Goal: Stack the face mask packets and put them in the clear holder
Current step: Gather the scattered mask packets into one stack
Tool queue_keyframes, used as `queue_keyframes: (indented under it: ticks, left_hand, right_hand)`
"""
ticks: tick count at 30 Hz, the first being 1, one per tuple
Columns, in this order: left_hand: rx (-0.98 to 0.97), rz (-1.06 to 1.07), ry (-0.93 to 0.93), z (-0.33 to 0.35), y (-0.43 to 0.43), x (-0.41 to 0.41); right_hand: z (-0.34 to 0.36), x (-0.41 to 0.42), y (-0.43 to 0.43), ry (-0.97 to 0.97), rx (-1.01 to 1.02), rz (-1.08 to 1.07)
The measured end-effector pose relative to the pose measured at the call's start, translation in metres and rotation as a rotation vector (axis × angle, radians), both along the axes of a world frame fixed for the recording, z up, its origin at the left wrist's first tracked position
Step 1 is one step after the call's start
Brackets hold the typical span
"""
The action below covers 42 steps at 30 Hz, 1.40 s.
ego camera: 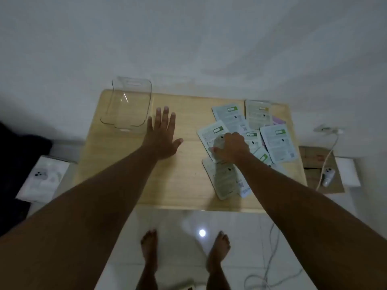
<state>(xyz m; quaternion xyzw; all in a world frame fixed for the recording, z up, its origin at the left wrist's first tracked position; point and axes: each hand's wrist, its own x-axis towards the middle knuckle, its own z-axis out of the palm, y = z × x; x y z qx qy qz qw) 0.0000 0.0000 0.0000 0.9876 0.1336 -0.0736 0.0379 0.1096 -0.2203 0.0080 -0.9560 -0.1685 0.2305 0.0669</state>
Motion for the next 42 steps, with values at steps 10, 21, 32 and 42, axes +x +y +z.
queue_keyframes:
  ticks: [10, 21, 32, 42]
  left_hand:
    - [-0.122, 0.029, 0.194, -0.06, 0.019, 0.014]
    - [-0.126, -0.007, 0.171, -0.074, 0.02, 0.008]
    - [-0.186, 0.018, 0.204, -0.068, 0.021, 0.011]
    - [-0.2, -0.005, 0.147, -0.072, 0.025, 0.01]
  right_hand:
    - [-0.024, 0.02, 0.013, 0.01, -0.018, -0.252]
    - [-0.028, 0.036, 0.003, 0.041, 0.191, -0.362]
    - [0.01, 0.026, 0.043, -0.244, 0.454, -0.229]
    - [-0.017, -0.028, 0.122, -0.111, 0.342, -0.024]
